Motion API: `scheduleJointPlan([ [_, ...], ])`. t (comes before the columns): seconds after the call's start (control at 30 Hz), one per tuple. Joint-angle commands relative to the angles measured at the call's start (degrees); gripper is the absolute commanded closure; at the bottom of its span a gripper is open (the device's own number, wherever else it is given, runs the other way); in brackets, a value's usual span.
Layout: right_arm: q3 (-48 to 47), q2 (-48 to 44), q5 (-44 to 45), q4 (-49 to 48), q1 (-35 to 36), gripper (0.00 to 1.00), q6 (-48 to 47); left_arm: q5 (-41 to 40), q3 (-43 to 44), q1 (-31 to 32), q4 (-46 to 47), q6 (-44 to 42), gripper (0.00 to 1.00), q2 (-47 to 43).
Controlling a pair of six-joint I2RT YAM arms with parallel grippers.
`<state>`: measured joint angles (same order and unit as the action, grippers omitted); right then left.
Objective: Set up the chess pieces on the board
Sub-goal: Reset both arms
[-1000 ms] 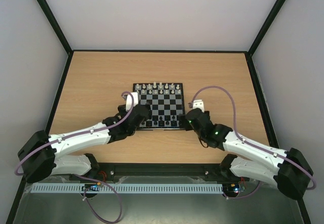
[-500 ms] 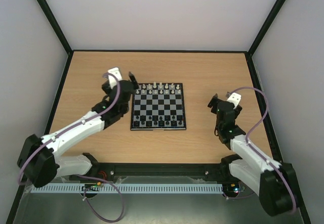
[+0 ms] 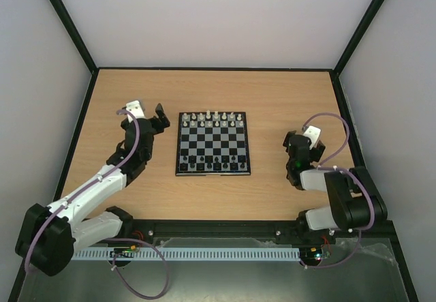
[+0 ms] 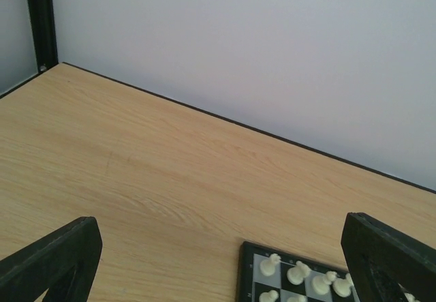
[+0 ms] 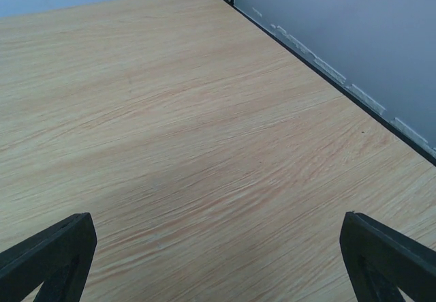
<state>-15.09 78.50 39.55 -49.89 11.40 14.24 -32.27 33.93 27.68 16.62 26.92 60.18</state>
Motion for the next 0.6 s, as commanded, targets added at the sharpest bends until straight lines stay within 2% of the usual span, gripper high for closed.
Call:
scheduleJointPlan([
  [0.0, -3.0, 3.6, 1.3, -8.6, -1.0, 0.01, -1.4, 4.8, -3.5, -3.9, 4.9, -0.9, 0.01, -1.8],
  [0.23, -6.6, 7.9, -2.9, -5.3, -5.0, 0.01, 1.7, 7.9, -6.3, -7.5, 6.7, -0.8, 0.01, -3.8],
  [0.47, -2.0, 6.2, -9.2, -12.8, -5.2, 0.01, -1.6, 8.7, -7.6, -9.0, 7.9, -1.3, 0.01, -4.5],
  [0.57, -0.9, 5.9, -10.5, -14.5, -5.2, 0.01, -2.3, 9.2, -9.2, -9.6, 11.3, -3.4, 0.01, -4.2],
])
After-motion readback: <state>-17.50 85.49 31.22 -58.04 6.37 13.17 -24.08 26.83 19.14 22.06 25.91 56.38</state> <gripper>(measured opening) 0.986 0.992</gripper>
